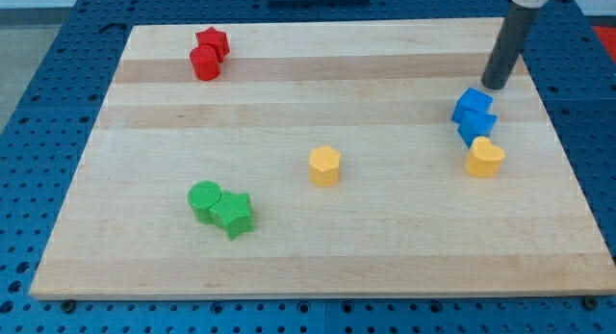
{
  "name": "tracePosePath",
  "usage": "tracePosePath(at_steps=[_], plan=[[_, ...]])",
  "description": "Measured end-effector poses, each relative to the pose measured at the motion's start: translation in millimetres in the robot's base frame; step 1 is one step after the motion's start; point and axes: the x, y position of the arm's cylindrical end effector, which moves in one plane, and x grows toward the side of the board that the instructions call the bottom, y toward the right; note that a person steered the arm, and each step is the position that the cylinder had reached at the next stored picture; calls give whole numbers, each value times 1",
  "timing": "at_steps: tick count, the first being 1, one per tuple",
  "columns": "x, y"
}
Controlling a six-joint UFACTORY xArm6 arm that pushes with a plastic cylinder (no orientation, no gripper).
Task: Push yellow hexagon towards the bottom center
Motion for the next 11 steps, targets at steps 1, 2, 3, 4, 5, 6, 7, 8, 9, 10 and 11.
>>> tracePosePath(at_steps=[1,2,3,4,5,6,7,8,9,10,11], plan=[[-37,-11],[-45,-30],[-45,-54],[-52,-126],[-39,-178],[-24,-245],[-13,-278],[7,-328],[61,-338],[78,-337],[93,-329]])
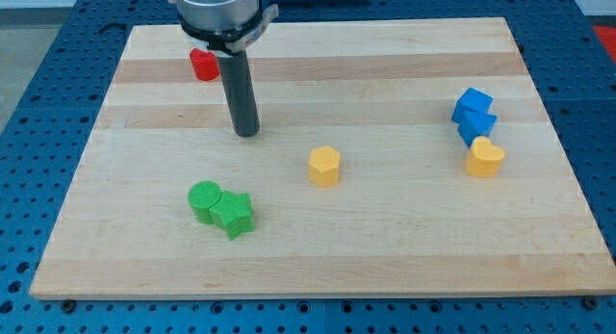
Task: Push yellow hexagon towards the bottom center
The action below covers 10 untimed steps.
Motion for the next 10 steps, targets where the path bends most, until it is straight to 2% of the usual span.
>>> tracePosePath(at_steps=[1,2,5,6,8,10], plan=[[3,4],[37,17],[36,70],[36,71],[38,139],[64,156]])
